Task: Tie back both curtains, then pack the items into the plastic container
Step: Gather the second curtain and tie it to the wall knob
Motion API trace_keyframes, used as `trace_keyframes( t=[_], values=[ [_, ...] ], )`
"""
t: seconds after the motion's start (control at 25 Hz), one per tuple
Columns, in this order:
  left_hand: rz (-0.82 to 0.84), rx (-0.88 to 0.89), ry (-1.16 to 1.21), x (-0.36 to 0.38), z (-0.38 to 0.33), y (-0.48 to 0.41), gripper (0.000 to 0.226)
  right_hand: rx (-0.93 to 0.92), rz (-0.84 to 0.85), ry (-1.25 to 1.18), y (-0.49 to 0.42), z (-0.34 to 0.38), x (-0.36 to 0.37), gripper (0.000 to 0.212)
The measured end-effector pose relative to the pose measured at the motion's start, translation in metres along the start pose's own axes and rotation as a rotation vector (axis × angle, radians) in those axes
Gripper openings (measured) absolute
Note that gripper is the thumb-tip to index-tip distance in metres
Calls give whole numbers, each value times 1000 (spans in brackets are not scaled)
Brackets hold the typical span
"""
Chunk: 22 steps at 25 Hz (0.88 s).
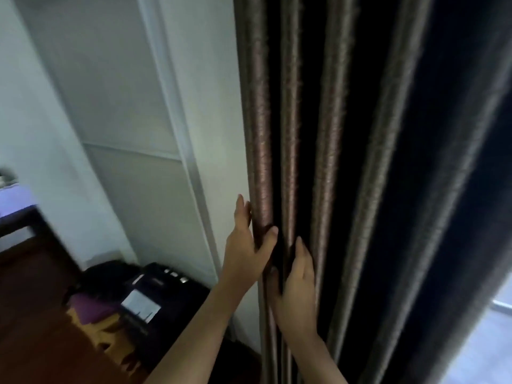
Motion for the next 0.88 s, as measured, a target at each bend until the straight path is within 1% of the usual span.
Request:
trace_keyframes(
  t=[0.2,0.32,0.4,0.48,0.52,0.56,0.64,0.72,0.8,0.88],
  values=[
    [121,30,122,-1,12,-36,84,99,-190,93,-19,18,-7,73],
    [270,1,188,-2,11,-47,72,99,-264,163,-33,34,-8,70],
    [323,8,196,-7,5,-57,67,75,-303,210,-44,49,-14,69],
    [316,-20,217,-14,-1,-76,53,59,-355,259,-59,61,-26,66],
    [340,-33,209,-15,-6,-82,42,68,-374,270,-65,66,-33,63],
    [397,-36,190,-15,-11,-83,34,82,-385,276,-66,70,-37,60],
    [518,26,167,-17,-17,-70,35,101,-418,259,-53,75,-39,52],
    [531,92,136,-28,-12,-58,34,90,-459,266,-33,73,-37,44],
    [492,96,58,-33,4,-65,32,123,-411,324,-16,52,-22,39],
    [545,41,12,-29,16,-69,35,155,-291,402,-2,27,0,39]
  ],
)
Point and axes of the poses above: each hand's wrist, its own y-axis away from the middle knuckle, its own x-axis out of the palm, z = x × y, the point moved 7 cm from there along -y, towards the middle knuckle, and after that the axes turned 6 degrees about y, right-handed, at the moved point
